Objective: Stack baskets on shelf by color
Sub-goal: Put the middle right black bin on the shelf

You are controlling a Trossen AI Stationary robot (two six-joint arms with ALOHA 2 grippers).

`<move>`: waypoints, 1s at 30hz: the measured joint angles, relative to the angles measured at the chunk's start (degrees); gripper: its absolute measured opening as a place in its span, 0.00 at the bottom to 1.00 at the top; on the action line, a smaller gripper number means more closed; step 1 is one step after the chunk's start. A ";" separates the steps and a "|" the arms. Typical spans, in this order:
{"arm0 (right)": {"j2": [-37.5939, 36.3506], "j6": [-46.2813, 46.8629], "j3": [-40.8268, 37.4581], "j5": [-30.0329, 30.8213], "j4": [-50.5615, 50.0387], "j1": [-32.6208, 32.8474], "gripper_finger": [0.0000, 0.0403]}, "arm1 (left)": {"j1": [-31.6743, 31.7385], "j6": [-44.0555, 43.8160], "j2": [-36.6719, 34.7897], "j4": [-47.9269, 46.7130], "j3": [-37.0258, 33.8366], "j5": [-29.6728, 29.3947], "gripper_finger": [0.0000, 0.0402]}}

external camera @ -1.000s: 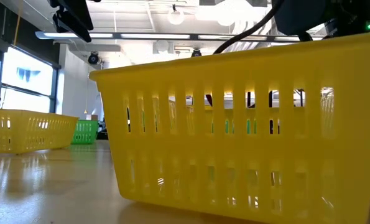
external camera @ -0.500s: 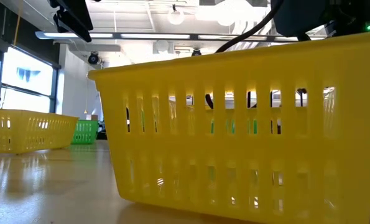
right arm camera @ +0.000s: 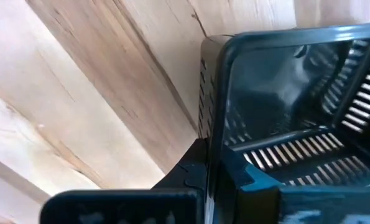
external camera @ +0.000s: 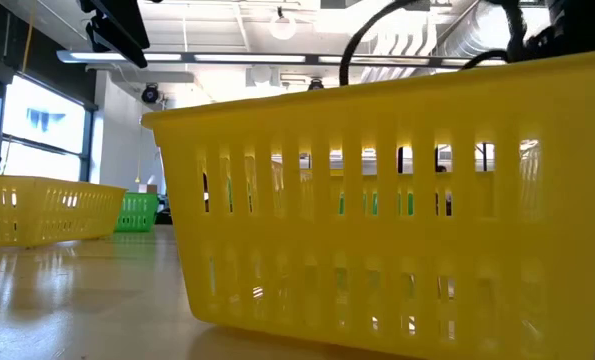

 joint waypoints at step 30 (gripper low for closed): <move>-4.10 7.33 16.09 9.54 -9.14 3.03 0.00 | 0.02 -0.46 0.00 0.02 -0.02 -0.28 0.49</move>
